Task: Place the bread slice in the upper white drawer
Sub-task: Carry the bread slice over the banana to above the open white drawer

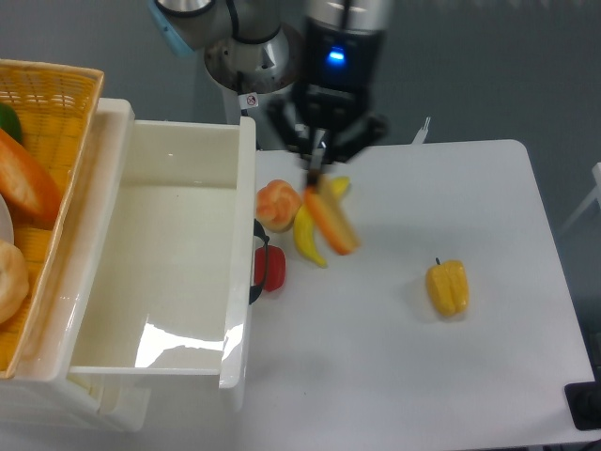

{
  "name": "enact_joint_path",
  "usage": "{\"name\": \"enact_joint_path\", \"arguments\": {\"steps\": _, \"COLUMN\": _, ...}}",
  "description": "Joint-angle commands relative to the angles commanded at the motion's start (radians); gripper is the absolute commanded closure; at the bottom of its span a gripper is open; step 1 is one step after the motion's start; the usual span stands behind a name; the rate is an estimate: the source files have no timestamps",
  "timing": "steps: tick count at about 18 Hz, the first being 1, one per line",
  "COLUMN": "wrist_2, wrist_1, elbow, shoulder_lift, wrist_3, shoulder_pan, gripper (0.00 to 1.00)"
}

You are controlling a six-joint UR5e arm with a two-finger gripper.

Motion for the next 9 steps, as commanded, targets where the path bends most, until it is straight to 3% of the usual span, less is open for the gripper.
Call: {"name": "enact_joint_path", "arguments": {"steps": 9, "wrist_2": -0.003, "wrist_1": 0.014, "elbow": -0.015, "shoulder_lift": 0.023, "wrist_3": -0.094, "shoulder_pan": -0.092, "gripper": 1.0}}
